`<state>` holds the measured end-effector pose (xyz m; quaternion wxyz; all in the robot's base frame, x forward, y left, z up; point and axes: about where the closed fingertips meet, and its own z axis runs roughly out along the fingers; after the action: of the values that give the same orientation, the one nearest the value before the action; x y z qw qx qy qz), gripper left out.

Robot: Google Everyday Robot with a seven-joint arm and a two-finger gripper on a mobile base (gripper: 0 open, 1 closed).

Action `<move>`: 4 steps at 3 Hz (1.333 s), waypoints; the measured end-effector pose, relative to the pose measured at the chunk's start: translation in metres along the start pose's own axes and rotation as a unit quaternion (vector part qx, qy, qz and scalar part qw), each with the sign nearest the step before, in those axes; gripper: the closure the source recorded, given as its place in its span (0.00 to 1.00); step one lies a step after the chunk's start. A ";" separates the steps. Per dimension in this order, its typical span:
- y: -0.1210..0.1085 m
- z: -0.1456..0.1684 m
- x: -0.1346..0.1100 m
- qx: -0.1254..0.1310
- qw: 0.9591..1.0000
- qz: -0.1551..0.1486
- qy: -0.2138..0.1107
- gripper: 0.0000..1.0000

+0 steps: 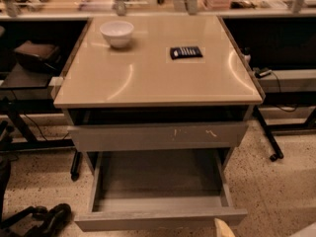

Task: Close middle drawer

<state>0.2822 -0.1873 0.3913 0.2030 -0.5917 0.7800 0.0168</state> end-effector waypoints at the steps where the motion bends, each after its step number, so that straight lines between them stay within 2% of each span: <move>1: -0.028 0.018 -0.029 0.008 1.000 -0.026 0.003 0.00; 2: -0.028 0.018 -0.029 0.008 1.000 -0.026 0.003 0.00; 3: -0.038 0.039 -0.018 0.013 0.999 -0.019 0.027 0.00; 4: -0.050 0.073 0.002 -0.002 0.999 -0.018 0.051 0.00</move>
Offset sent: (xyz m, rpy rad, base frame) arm 0.1492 0.0865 0.0466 -0.0352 -0.1908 0.1190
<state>0.3497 -0.1842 0.3348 0.1622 -0.6065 0.7782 -0.0154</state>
